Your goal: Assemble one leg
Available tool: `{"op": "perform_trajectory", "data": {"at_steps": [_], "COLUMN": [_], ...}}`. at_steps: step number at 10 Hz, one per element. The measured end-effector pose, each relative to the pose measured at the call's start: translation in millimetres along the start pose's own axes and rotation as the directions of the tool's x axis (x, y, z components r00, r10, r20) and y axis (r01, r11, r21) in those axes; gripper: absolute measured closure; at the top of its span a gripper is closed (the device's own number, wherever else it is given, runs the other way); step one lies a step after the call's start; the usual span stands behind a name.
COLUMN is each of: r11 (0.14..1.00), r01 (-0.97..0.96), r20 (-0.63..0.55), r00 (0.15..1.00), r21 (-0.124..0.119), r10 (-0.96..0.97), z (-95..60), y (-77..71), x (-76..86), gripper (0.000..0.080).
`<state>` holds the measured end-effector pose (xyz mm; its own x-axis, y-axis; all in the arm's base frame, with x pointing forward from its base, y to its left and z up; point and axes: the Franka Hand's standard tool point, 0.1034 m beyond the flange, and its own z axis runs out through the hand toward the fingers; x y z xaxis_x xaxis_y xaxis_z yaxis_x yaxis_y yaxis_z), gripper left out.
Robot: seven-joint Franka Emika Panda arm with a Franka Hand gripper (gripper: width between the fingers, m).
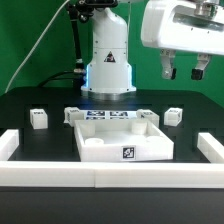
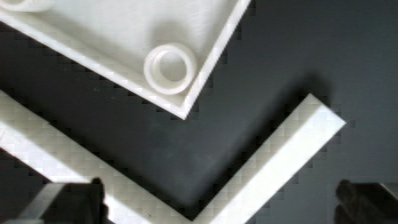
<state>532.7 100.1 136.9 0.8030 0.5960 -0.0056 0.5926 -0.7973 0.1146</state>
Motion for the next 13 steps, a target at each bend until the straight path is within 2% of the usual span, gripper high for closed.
{"op": "perform_trajectory", "data": {"at_steps": [7, 8, 10, 12, 13], "r11": [1.000, 0.996, 0.950, 0.884, 0.860], "r01": [0.001, 0.083, 0.304, 0.464, 0.509], "r20": [0.000, -0.054, -0.128, -0.079, -0.033], "r00": [1.000, 0.995, 0.942, 0.881, 0.860], "r21": [0.002, -0.023, -0.070, -0.056, -0.031], "r10": [-0.001, -0.084, -0.311, -0.467, -0.510], "z": [0.5, -0.5, 9.6, 23.4, 29.4], "y": [-0.6, -3.7, -22.1, -24.2, -21.9], "x": [0.0, 2.0, -17.2, -29.8, -37.6], "gripper": [0.0150, 0.0150, 0.0150, 0.0150, 0.0150]}}
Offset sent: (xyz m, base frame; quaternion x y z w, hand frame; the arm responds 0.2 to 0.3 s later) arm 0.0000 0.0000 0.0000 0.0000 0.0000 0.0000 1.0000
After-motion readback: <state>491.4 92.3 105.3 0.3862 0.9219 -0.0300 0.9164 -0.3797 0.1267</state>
